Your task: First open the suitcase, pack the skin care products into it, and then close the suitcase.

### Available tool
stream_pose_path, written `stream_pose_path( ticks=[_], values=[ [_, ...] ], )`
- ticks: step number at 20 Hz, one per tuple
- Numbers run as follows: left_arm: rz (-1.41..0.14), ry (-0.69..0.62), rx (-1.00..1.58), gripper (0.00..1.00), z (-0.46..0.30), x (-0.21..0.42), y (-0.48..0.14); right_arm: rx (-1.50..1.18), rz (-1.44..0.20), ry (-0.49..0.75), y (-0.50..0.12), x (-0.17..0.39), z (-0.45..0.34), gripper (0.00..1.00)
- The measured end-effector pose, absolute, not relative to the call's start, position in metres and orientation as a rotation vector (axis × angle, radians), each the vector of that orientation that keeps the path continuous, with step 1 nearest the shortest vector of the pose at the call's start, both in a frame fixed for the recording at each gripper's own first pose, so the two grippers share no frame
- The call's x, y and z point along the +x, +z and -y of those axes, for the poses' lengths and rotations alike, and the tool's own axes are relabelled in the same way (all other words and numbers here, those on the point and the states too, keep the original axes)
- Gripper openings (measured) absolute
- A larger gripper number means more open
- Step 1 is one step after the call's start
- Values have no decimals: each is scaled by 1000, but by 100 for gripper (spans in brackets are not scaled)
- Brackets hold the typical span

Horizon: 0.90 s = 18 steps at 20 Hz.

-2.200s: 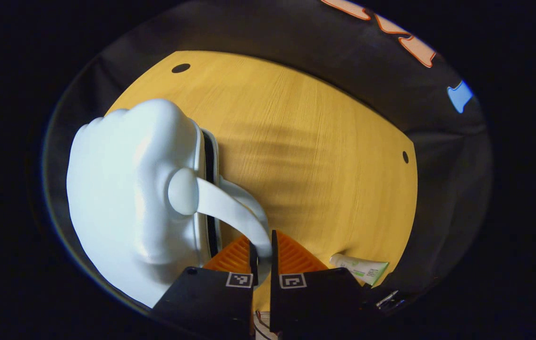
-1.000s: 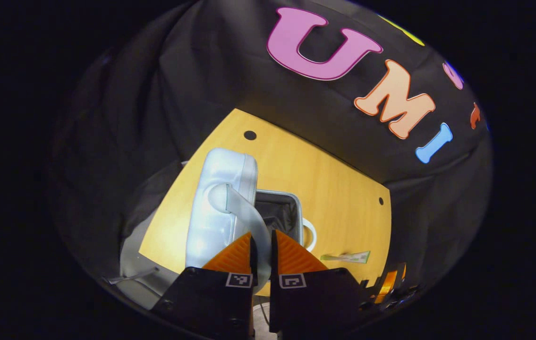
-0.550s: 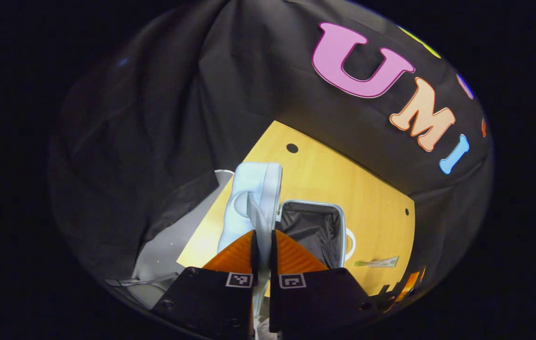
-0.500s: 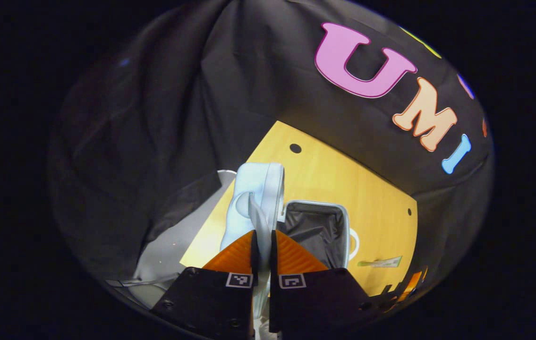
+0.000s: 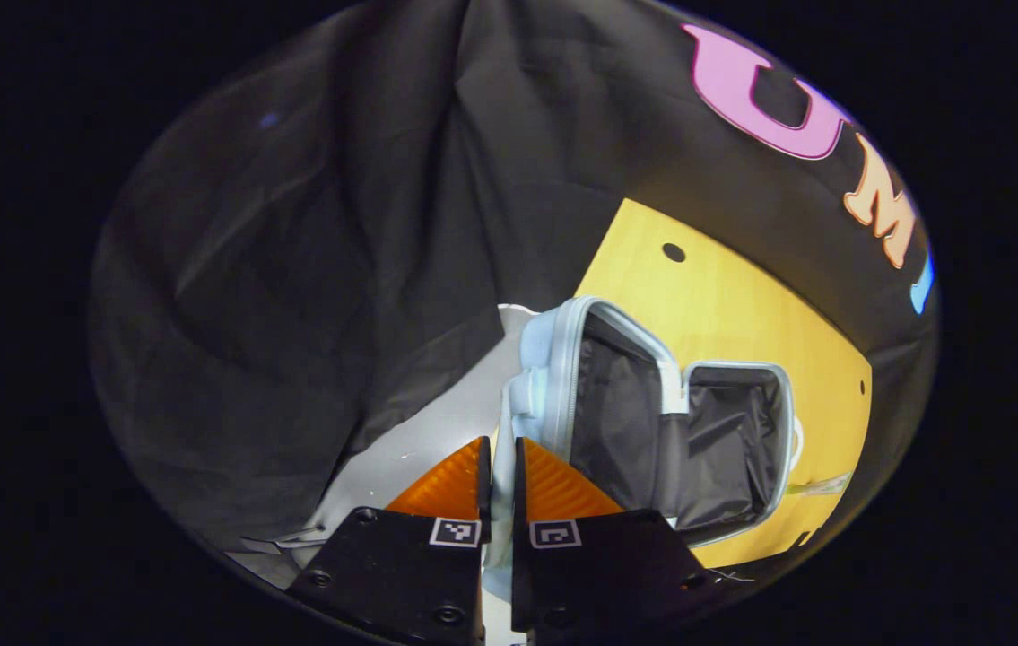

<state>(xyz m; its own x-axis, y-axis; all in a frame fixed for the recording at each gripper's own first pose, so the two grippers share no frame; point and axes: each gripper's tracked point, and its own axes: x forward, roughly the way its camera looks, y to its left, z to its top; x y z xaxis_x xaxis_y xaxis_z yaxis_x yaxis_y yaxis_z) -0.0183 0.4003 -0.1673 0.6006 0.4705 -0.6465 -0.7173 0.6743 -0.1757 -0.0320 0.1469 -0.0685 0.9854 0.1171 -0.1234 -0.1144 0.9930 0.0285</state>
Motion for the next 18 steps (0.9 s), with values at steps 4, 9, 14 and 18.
stream_pose_path(
  ticks=[4,9,14,18],
  values=[
    [-626,725,-464,6,-424,-21,-209,39,-124,102,-65,-32,-144,98],
    [-655,736,-491,8,-443,-18,-256,83,-150,55,-65,-33,-128,98],
    [-691,725,-517,10,-452,-15,-300,71,-165,-5,-66,-39,-106,98],
    [-681,723,-535,23,-451,-14,-311,52,-180,-22,-71,-43,-100,98]
  ],
)
